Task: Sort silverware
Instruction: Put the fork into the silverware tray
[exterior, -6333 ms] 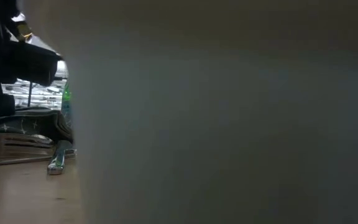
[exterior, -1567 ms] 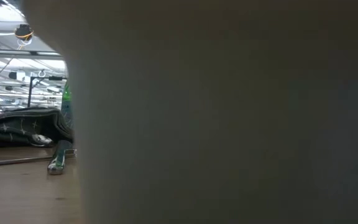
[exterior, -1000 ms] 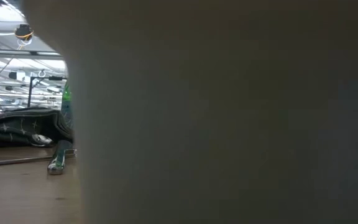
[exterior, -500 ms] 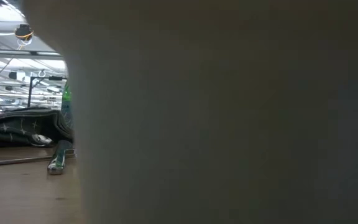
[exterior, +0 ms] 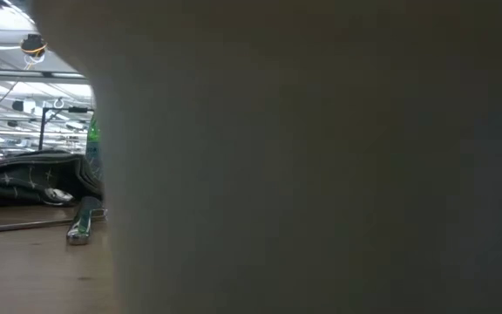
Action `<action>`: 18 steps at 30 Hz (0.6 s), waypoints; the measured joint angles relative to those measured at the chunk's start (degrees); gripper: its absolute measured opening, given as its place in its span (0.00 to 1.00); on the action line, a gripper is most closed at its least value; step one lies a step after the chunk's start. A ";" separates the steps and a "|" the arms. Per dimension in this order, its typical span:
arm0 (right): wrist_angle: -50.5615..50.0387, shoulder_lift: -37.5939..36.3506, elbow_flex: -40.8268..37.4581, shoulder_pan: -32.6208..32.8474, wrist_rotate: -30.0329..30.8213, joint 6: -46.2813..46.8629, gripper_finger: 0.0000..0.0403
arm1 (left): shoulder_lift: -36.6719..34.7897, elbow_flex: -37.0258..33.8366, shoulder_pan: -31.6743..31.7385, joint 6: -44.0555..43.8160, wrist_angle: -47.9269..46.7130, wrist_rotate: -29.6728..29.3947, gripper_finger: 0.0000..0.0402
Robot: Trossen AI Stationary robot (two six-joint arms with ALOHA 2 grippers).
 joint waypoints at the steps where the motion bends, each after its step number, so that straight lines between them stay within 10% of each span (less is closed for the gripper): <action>1: -0.04 0.00 0.00 -0.01 -0.19 0.00 0.19 | 0.00 0.00 -0.04 0.00 0.00 0.00 0.00; 18: -2.53 -0.09 0.00 0.06 -2.40 3.48 0.01 | 0.00 -0.04 -1.48 0.08 -0.83 -0.46 0.00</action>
